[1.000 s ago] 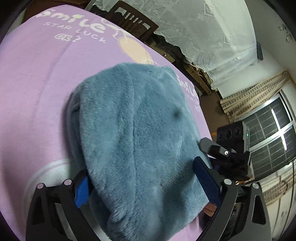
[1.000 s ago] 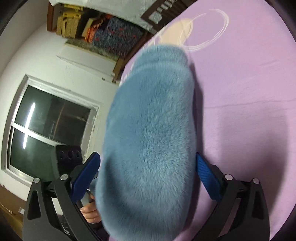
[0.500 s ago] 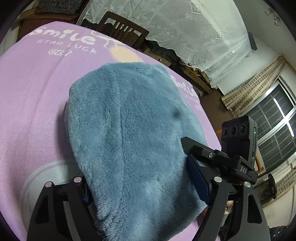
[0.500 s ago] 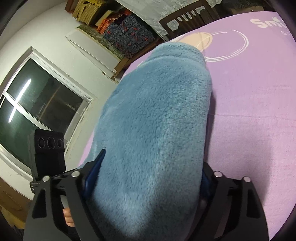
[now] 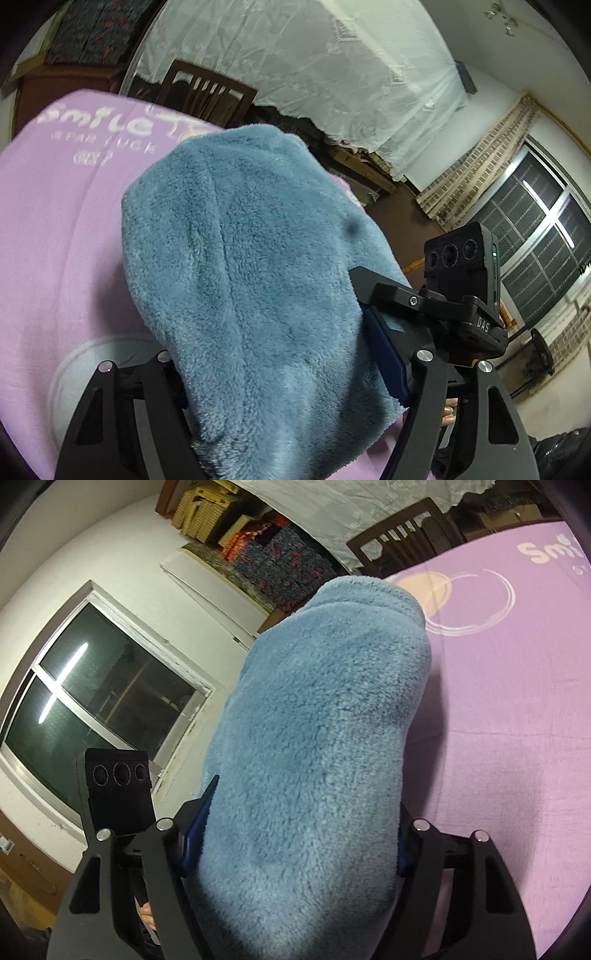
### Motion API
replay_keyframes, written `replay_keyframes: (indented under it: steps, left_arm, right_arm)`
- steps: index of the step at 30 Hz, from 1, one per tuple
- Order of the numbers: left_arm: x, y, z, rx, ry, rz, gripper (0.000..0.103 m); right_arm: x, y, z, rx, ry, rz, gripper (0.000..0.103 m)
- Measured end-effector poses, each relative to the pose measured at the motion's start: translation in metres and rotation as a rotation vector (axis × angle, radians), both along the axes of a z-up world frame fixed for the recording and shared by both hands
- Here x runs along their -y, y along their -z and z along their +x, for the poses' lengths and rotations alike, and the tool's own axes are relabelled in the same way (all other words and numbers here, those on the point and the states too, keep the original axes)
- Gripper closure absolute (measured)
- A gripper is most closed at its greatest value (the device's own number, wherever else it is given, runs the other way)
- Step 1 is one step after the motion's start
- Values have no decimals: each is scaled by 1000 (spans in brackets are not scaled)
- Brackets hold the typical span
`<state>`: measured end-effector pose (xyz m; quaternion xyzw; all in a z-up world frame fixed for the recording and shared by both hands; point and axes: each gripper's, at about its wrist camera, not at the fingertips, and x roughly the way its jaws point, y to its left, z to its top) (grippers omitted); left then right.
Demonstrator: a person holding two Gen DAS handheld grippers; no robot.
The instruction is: Fold large clothes
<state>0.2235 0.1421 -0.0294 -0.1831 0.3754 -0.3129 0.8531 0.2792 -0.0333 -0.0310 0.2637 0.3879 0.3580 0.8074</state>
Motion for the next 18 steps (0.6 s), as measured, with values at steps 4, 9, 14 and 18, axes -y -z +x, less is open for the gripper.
replay_keyframes:
  steps: [4,9,14,18]
  left_arm:
    - [5,-17,-19,43,11,-14,29]
    - [11,-35,-43,67,34,-44,35]
    - [24,-47,-70,93,39,-39,36]
    - [38,-49,-89,96,64,-55,36]
  right_arm:
    - [4,-17,-13,30,0,20,32]
    - [11,-37,-40,68,-3,42,34]
    - [21,-51,-67,95,-8,56,35]
    - [33,-58,-90,116,-6,54,40]
